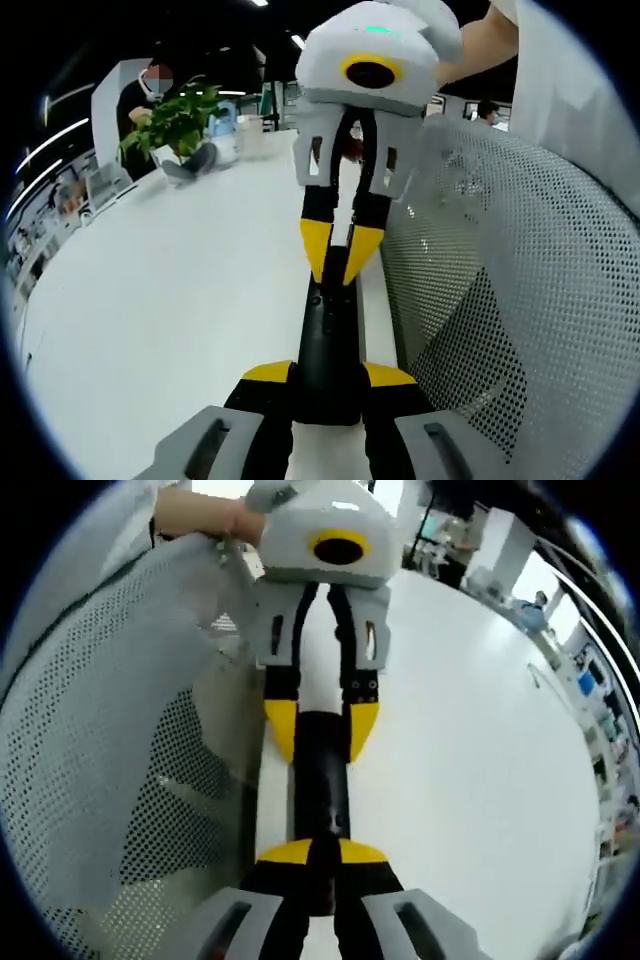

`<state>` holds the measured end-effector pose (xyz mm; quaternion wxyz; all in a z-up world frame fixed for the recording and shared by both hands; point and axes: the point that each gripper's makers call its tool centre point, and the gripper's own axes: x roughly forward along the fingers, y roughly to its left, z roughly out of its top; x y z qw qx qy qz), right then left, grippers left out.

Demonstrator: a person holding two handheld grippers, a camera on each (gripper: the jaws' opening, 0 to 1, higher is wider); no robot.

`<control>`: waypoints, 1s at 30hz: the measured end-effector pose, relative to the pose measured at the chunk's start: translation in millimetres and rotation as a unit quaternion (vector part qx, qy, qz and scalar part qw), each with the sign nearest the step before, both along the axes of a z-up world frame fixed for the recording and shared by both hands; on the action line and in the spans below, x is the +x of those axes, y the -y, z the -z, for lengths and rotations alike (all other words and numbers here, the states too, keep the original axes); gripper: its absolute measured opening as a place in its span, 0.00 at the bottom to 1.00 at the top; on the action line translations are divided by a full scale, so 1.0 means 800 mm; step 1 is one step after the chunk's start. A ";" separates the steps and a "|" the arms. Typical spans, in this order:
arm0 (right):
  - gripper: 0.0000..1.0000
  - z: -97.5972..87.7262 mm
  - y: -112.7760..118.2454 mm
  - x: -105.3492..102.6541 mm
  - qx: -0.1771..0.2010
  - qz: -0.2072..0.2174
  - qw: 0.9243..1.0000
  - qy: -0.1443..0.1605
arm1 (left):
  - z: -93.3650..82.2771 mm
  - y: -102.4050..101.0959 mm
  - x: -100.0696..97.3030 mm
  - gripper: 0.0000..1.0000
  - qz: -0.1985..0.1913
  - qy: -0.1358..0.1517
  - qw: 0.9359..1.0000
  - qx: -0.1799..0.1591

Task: Press the specified remote control buttons in sequence, fully releasing each button before pressing the next.

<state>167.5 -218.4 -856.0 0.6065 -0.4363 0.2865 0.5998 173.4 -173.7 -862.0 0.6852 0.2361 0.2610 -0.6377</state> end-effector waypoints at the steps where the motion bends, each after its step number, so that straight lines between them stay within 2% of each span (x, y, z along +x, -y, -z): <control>1: 0.02 0.000 0.000 -0.001 0.002 -0.002 1.000 0.005 | 0.000 0.000 0.000 0.25 0.000 0.000 1.000 0.000; 3: 0.01 0.001 0.001 -0.001 0.004 0.002 1.000 0.002 | 0.000 0.000 0.000 0.25 -0.001 0.000 1.000 0.000; 5: 0.01 0.000 -0.001 0.003 0.009 0.014 1.000 -0.015 | 0.000 0.000 0.001 0.25 -0.001 0.000 1.000 0.001; 8: 0.01 -0.001 -0.002 0.004 0.001 0.007 0.999 -0.036 | 0.000 0.000 0.001 0.25 -0.001 0.000 1.000 0.000; 10: 0.01 0.000 -0.003 0.005 -0.006 0.015 0.998 -0.060 | 0.000 0.000 0.001 0.25 -0.001 0.000 1.000 0.000; 12: 0.01 0.001 -0.003 0.005 -0.018 0.033 0.996 -0.084 | 0.000 0.000 0.001 0.25 -0.001 0.000 1.000 0.000; 14: 0.00 0.002 -0.005 0.008 -0.032 0.085 0.990 -0.112 | 0.001 0.000 0.001 0.25 -0.002 0.000 1.000 0.000; 15: 0.00 0.003 -0.005 0.012 -0.043 0.099 0.988 -0.112 | 0.000 0.000 0.001 0.25 -0.001 0.000 1.000 0.000; 16: 0.00 0.004 -0.017 0.015 -0.036 0.077 0.991 -0.100 | 0.000 0.000 0.001 0.25 -0.001 0.000 1.000 0.000; 17: 0.00 0.001 -0.011 0.010 -0.076 0.052 0.991 -0.097 | 0.000 -0.001 0.001 0.25 -0.001 -0.001 1.000 -0.001; 18: 0.00 0.000 -0.011 0.010 -0.086 0.027 0.992 -0.090 | -0.001 -0.001 0.001 0.25 -0.001 0.000 1.000 -0.001; 19: 0.00 -0.001 -0.011 0.010 -0.092 0.021 0.992 -0.089 | -0.001 -0.001 0.000 0.25 -0.001 0.000 1.000 -0.001; 21: 0.00 -0.001 -0.010 0.010 -0.090 0.047 0.989 -0.108 | 0.000 -0.001 0.000 0.25 -0.001 0.000 1.000 -0.001; 23: 0.00 0.000 -0.007 0.011 -0.078 0.051 0.989 -0.118 | -0.001 -0.001 0.000 0.25 -0.002 0.000 1.000 0.000; 26: 0.00 0.000 -0.005 0.008 -0.067 0.046 0.991 -0.108 | -0.001 -0.002 -0.001 0.25 -0.002 0.000 1.000 0.000; 30: 0.00 0.000 -0.004 0.009 -0.044 0.062 0.992 -0.102 | -0.001 -0.002 -0.001 0.25 -0.002 0.000 1.000 0.000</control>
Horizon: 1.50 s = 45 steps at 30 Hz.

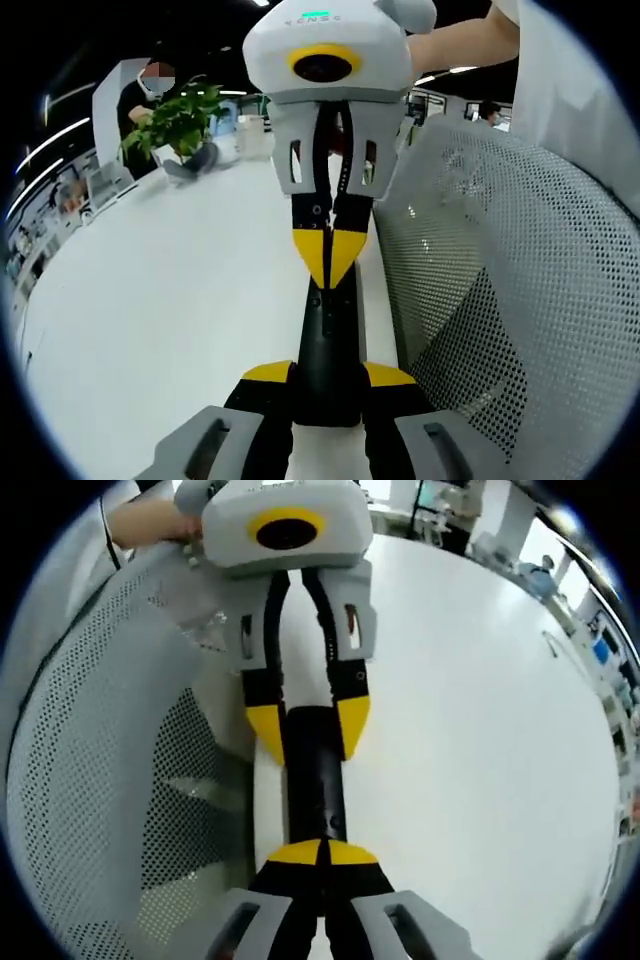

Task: Press the specified remote control buttons in sequence, fully releasing each button before pressing the next.

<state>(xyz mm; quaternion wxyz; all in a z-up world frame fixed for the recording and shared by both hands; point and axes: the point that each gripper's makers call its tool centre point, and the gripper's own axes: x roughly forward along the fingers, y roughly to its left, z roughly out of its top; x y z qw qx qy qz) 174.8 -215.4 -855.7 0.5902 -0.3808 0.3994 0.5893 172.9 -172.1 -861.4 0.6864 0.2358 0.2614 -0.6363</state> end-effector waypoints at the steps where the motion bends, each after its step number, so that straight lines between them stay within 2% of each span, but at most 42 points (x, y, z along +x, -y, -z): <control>1: 0.00 -0.002 0.001 0.000 0.012 0.005 1.000 0.002 | 0.000 0.000 0.000 0.25 0.000 0.000 1.000 0.000; 3: 0.00 -0.003 0.001 0.000 0.043 0.025 0.999 0.002 | 0.000 0.000 0.000 0.25 -0.001 0.000 1.000 0.000; 5: 0.00 -0.005 0.003 -0.001 0.059 0.044 0.997 0.000 | 0.000 0.000 0.000 0.25 -0.001 0.000 1.000 0.000; 7: 0.00 -0.004 0.006 -0.008 0.054 0.040 0.998 -0.003 | 0.000 0.000 0.000 0.25 -0.001 0.000 1.000 0.001; 9: 0.00 -0.005 0.005 -0.008 0.055 0.031 0.998 0.012 | 0.000 0.000 0.000 0.25 -0.001 0.000 1.000 0.000; 13: 0.00 -0.008 -0.006 -0.004 0.064 0.027 0.997 0.022 | 0.000 0.001 -0.001 0.25 -0.001 0.000 1.000 0.000; 15: 0.00 -0.005 -0.007 -0.004 0.057 0.023 0.998 0.017 | 0.000 0.001 -0.001 0.25 -0.001 0.000 1.000 0.000; 16: 0.00 0.000 -0.004 -0.007 0.042 0.015 0.999 0.010 | 0.000 0.001 -0.001 0.25 -0.001 0.000 1.000 0.000; 17: 0.00 -0.002 -0.008 -0.004 0.051 -0.006 0.998 0.023 | 0.000 0.001 -0.001 0.25 -0.001 -0.001 1.000 0.000; 18: 0.00 0.000 -0.006 -0.005 0.041 0.006 0.999 0.012 | 0.000 0.001 -0.001 0.25 -0.001 -0.001 1.000 0.000; 21: 0.00 -0.001 -0.005 -0.006 0.037 0.000 0.999 0.005 | 0.000 0.001 -0.001 0.25 -0.001 0.000 1.000 0.000; 25: 0.00 0.001 -0.007 -0.005 0.024 0.000 1.000 0.001 | 0.000 0.001 -0.001 0.25 -0.001 0.000 1.000 0.000; 28: 0.00 0.001 -0.007 -0.006 0.014 -0.007 1.000 0.009 | 0.000 0.001 -0.001 0.25 0.000 0.000 1.000 0.000; 31: 0.00 0.002 -0.005 -0.005 0.019 -0.004 1.000 0.015 | 0.000 0.001 0.000 0.25 0.000 0.000 1.000 0.000; 36: 0.00 -0.001 -0.004 -0.003 0.051 0.018 0.998 -0.012 | 0.000 0.001 0.000 0.25 -0.001 -0.001 1.000 0.000; 39: 0.00 -0.001 -0.004 -0.002 0.054 0.034 0.998 -0.026 | 0.001 0.001 0.000 0.25 -0.002 0.000 1.000 0.001; 42: 0.00 -0.001 -0.003 -0.004 0.052 0.020 0.998 -0.019 | 0.000 0.001 0.000 0.25 -0.002 0.000 1.000 0.000; 45: 0.00 -0.001 0.002 -0.003 0.047 0.025 0.998 -0.018 | 0.001 0.001 0.000 0.25 -0.001 0.000 1.000 0.000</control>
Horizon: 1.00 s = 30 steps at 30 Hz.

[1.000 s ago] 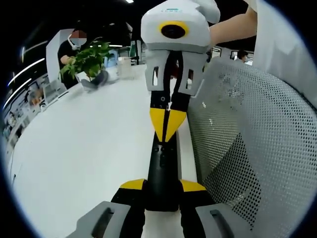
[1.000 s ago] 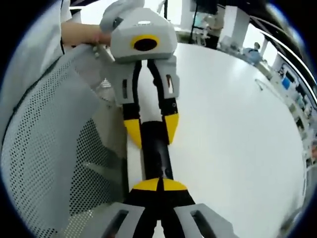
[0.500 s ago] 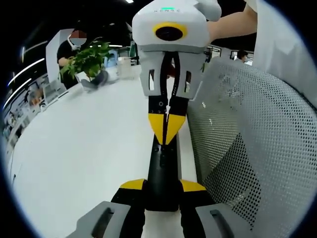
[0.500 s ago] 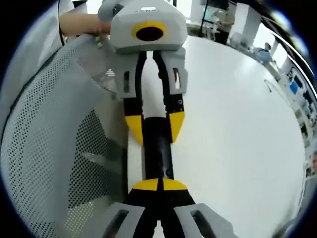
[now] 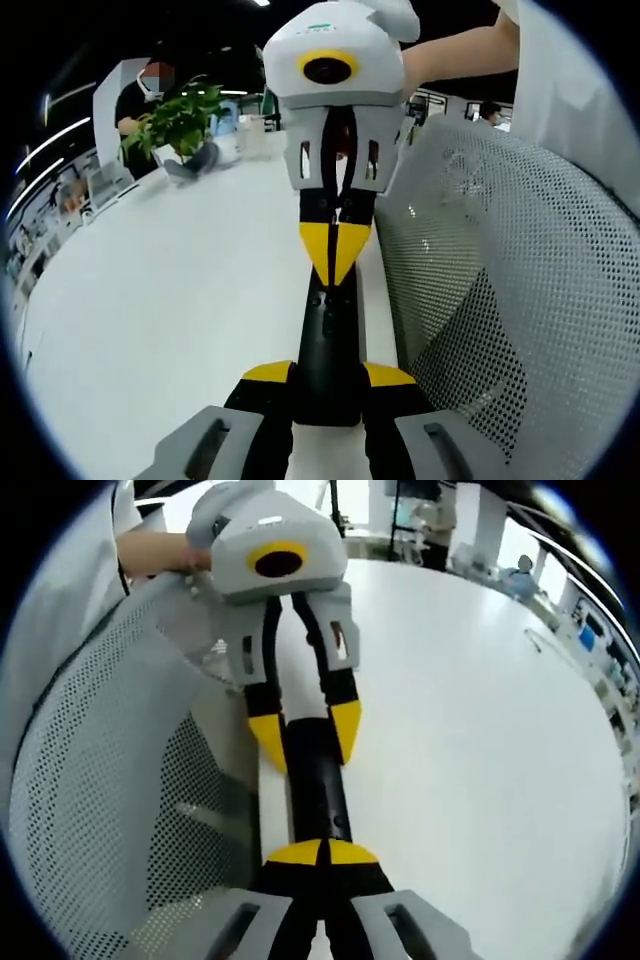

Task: Press the specified remote control buttons in sequence, fully releasing each button before pressing the next.

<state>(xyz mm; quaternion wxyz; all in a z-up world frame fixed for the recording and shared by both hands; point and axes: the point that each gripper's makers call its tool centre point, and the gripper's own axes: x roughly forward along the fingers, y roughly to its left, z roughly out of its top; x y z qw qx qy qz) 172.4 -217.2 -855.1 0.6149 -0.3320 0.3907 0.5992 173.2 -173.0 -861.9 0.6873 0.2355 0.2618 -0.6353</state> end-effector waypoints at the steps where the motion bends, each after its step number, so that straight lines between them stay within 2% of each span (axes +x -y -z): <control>1: 0.00 0.001 0.004 0.001 -0.005 0.002 1.000 0.002 | 0.000 0.000 0.000 0.25 0.000 0.000 1.000 0.000; 6: 0.00 0.001 0.007 0.001 -0.004 0.006 1.000 0.001 | 0.000 0.000 0.000 0.25 0.001 0.000 1.000 -0.001; 10: 0.00 0.002 0.006 0.001 -0.018 -0.008 1.000 0.005 | 0.000 0.000 0.000 0.25 0.000 -0.001 1.000 -0.001; 14: 0.00 0.003 0.004 0.003 -0.032 0.008 0.999 -0.004 | 0.000 0.000 0.000 0.25 0.001 -0.001 1.000 -0.003; 16: 0.00 0.003 0.005 0.002 -0.036 0.002 0.999 0.001 | 0.000 0.000 0.000 0.25 0.001 -0.001 1.000 -0.003; 18: 0.00 0.003 0.006 0.001 -0.031 -0.004 0.999 0.006 | 0.000 0.000 0.000 0.25 0.001 -0.001 1.000 -0.003; 21: 0.00 0.002 0.006 0.003 -0.022 0.019 1.000 -0.004 | 0.000 0.000 0.000 0.25 0.000 -0.001 1.000 -0.003; 25: 0.00 0.002 0.006 0.001 -0.020 0.010 1.000 0.005 | 0.000 0.000 0.001 0.25 0.000 -0.001 1.000 -0.003; 27: 0.00 0.001 0.007 0.001 -0.004 0.008 1.000 0.010 | 0.000 0.000 0.001 0.25 -0.001 -0.001 1.000 -0.004; 28: 0.00 0.001 0.007 0.002 0.004 0.014 1.000 0.008 | 0.000 0.000 0.001 0.25 -0.001 -0.001 1.000 -0.003; 30: 0.00 0.000 0.007 0.002 0.022 0.054 0.998 -0.019 | 0.000 0.000 0.001 0.25 -0.001 -0.001 1.000 -0.003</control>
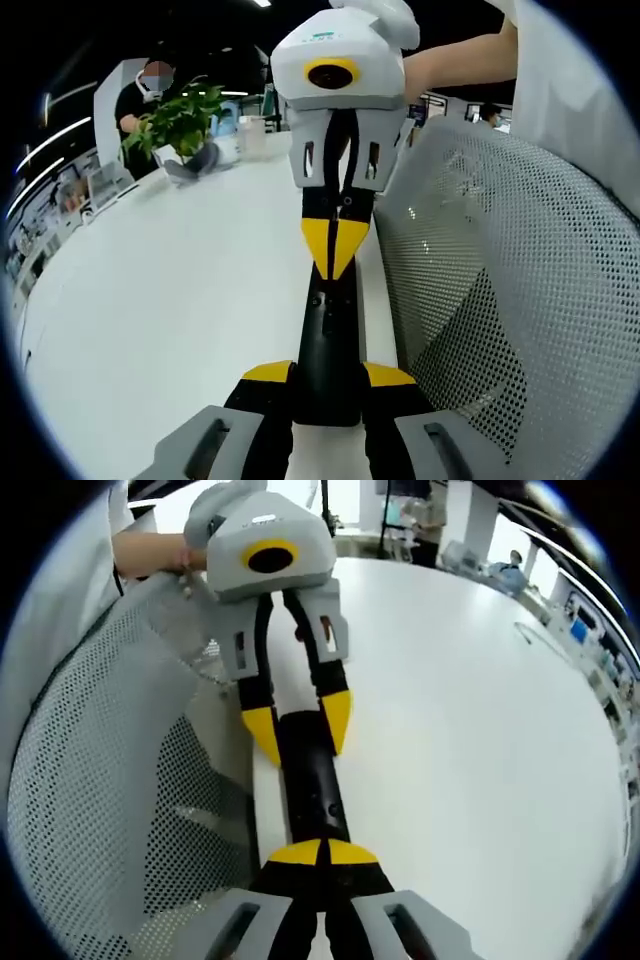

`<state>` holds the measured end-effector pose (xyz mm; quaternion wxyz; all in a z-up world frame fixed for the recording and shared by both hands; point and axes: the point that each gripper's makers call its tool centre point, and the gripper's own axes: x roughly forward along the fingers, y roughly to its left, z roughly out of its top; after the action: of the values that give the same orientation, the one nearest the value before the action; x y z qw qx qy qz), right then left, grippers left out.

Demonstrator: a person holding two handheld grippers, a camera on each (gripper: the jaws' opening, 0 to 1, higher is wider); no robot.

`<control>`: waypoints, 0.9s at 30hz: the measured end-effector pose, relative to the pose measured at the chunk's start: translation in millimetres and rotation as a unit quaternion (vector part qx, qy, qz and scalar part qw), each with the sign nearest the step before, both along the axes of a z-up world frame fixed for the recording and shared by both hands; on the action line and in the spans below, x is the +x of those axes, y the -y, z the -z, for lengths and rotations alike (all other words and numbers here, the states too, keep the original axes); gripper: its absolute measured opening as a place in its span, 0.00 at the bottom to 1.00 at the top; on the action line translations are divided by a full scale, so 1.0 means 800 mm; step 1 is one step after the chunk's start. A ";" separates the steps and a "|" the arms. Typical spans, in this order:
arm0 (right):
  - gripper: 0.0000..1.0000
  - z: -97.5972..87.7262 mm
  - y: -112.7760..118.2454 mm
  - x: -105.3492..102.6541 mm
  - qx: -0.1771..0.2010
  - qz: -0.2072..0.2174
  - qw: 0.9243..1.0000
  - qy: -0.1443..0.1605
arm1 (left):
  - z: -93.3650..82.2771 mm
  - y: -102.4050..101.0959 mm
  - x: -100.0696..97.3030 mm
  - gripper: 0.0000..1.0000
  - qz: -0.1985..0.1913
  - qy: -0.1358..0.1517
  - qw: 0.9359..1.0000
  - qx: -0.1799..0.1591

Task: Press the specified remote control buttons in sequence, fully releasing each button before pressing the next.

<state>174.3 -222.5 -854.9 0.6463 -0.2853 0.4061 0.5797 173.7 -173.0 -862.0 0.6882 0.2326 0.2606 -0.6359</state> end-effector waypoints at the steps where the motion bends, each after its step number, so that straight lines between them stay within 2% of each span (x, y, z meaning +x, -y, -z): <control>1: 0.00 0.000 0.000 0.000 0.004 0.009 1.000 -0.005 | 0.000 0.000 0.000 0.25 0.000 0.000 1.000 0.000; 8: 0.00 0.000 0.004 -0.002 -0.008 -0.016 1.000 0.011 | 0.000 0.000 0.000 0.25 0.001 0.001 1.000 0.000; 19: 0.00 0.000 0.014 0.000 -0.018 -0.006 1.000 0.010 | 0.000 0.000 0.000 0.25 -0.001 0.001 1.000 -0.001; 27: 0.00 0.001 0.013 -0.001 -0.047 -0.036 0.998 0.023 | 0.000 0.000 0.000 0.25 0.000 0.001 1.000 -0.001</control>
<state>173.6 -232.6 -855.7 0.6202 -0.3432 0.4070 0.5761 173.4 -173.1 -861.7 0.6887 0.2325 0.2598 -0.6358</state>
